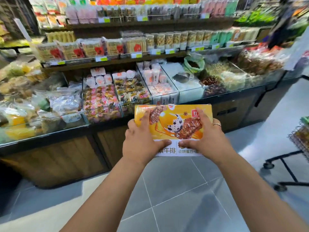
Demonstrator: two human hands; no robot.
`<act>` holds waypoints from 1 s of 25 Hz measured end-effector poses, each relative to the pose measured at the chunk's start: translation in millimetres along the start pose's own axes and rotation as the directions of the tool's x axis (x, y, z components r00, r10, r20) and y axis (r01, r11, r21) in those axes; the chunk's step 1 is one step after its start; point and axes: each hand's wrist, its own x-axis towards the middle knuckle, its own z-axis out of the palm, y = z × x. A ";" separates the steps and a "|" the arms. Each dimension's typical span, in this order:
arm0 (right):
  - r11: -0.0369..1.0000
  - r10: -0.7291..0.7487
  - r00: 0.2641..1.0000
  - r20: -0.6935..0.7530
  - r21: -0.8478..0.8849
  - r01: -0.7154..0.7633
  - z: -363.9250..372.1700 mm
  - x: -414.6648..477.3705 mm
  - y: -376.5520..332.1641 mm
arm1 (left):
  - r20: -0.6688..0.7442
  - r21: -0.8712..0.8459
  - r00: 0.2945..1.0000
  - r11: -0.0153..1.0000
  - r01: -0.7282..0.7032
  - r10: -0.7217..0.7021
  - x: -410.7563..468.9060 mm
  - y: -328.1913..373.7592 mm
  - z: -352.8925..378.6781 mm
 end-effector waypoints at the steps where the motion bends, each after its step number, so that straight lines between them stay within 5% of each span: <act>1: 1.000 0.009 1.000 -0.013 0.007 -0.009 -13.8 5.3 13.4 | 0.011 -0.014 1.000 1.000 -0.020 0.020 5.5 17.4 8.0; 14: 0.976 0.209 0.951 -0.227 -0.012 -0.218 -218.1 90.4 236.3 | 0.168 -0.117 0.939 0.952 -0.284 0.300 86.8 311.5 162.8; 25: 0.857 0.499 0.783 -0.371 0.081 -0.508 -299.4 208.9 364.4 | 0.312 -0.169 0.753 0.813 -0.557 0.580 222.6 488.0 298.8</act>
